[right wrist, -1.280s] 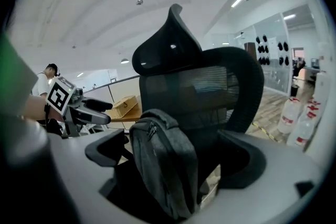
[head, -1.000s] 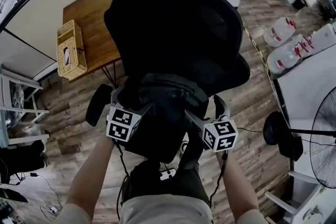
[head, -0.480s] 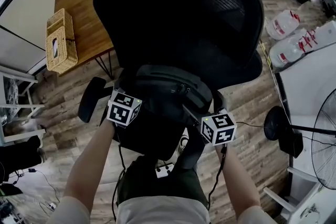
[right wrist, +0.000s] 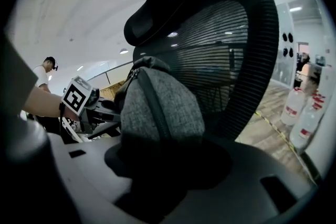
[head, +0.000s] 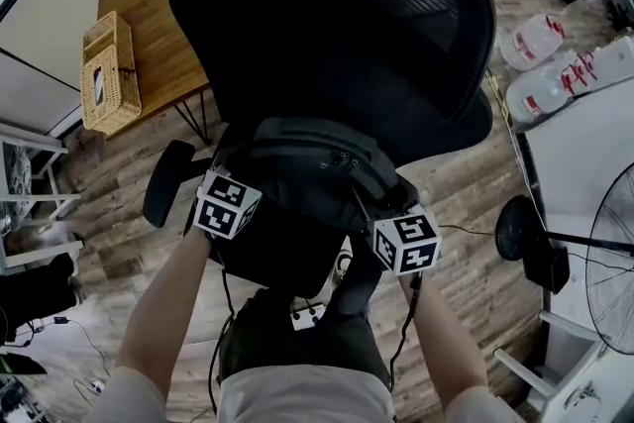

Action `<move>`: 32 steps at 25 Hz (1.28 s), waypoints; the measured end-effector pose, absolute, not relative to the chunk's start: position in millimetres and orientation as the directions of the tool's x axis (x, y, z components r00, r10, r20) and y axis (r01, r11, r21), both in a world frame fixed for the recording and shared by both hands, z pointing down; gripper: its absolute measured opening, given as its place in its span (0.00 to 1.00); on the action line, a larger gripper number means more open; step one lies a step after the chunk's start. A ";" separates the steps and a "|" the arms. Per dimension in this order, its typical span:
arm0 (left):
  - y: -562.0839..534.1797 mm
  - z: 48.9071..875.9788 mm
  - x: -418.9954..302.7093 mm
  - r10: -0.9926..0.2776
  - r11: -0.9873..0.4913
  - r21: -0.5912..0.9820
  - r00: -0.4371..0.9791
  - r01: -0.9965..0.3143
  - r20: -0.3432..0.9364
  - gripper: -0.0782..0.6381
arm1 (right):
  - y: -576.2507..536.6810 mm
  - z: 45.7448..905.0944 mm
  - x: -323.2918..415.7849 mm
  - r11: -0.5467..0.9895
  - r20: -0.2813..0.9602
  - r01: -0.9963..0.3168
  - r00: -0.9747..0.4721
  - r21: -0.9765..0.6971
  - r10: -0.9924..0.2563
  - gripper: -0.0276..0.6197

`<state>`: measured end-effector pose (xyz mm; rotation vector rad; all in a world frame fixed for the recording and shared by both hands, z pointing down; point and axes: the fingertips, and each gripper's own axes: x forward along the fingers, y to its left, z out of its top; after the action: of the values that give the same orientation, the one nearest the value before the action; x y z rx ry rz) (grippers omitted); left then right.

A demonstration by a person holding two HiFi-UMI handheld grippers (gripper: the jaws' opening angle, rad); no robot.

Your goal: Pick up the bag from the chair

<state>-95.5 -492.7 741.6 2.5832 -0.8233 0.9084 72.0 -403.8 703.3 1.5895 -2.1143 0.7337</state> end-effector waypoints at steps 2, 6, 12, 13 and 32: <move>-487.3 738.3 -97.2 -0.412 -0.805 0.078 0.649 -0.589 0.640 0.32 | -400.8 701.8 70.6 0.223 0.591 -0.960 -0.280 -0.170 -0.757 0.34; -480.8 734.9 -103.0 -0.417 -0.802 0.069 0.640 -0.593 0.645 0.31 | -396.3 698.9 64.4 0.236 0.588 -0.956 -0.293 -0.174 -0.754 0.30; -477.2 717.9 -111.1 -0.451 -0.777 0.062 0.621 -0.627 0.641 0.29 | -391.0 688.3 55.0 0.247 0.572 -0.946 -0.325 -0.212 -0.753 0.24; -477.6 712.5 -112.8 -0.460 -0.772 0.057 0.617 -0.634 0.638 0.29 | -390.2 684.3 53.0 0.246 0.565 -0.944 -0.329 -0.220 -0.757 0.23; -449.6 518.0 -152.7 -0.616 -0.714 -0.020 0.614 -0.700 0.494 0.27 | -378.7 500.9 24.8 0.358 0.446 -0.921 -0.387 -0.152 -0.807 0.23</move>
<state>-152.7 -449.6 518.0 2.6622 -1.0960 0.7150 24.8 -378.7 500.9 1.5326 -2.3296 0.5517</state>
